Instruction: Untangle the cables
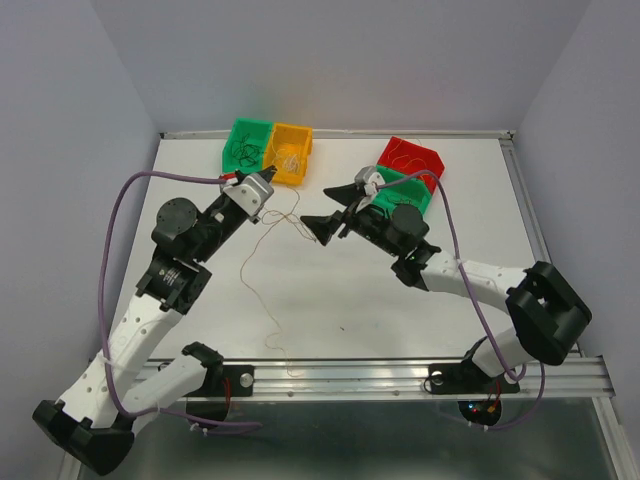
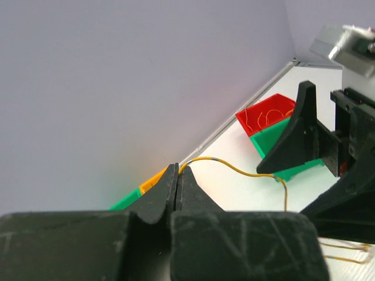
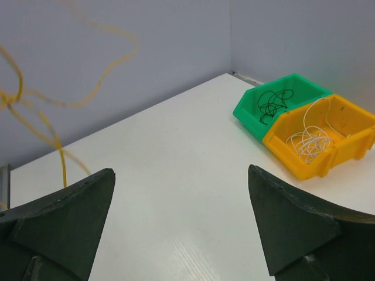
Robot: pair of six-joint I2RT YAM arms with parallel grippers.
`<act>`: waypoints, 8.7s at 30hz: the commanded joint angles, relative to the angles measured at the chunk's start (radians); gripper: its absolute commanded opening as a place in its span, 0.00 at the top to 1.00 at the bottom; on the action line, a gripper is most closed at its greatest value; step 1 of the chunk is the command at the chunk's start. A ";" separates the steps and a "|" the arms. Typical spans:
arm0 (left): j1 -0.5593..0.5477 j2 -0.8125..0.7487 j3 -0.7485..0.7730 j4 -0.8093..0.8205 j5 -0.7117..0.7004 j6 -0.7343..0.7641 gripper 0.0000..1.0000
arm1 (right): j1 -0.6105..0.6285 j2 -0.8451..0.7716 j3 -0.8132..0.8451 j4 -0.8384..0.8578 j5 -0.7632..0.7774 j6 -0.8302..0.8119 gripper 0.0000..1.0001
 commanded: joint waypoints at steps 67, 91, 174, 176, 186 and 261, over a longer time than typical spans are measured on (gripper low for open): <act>0.888 0.294 0.306 0.068 0.093 -0.456 1.00 | -0.484 -0.450 -0.334 -0.137 0.340 0.340 0.99; 1.138 0.339 0.248 0.203 0.337 -0.571 1.00 | -0.601 -0.754 -0.407 -0.377 0.522 0.343 0.99; 0.076 0.373 0.019 -0.266 0.362 -0.015 0.44 | -0.185 0.229 0.057 0.080 -0.718 -0.065 0.99; 0.076 0.371 -0.002 -0.265 0.343 -0.007 0.24 | -0.185 0.206 0.045 0.071 -0.695 -0.073 0.99; 0.079 0.497 0.002 -0.348 0.161 -0.010 0.14 | -0.184 0.154 -0.005 0.062 -0.504 -0.087 0.99; 0.102 0.449 0.027 -0.466 0.460 0.113 1.00 | -0.144 0.474 0.123 0.295 -0.715 0.080 0.36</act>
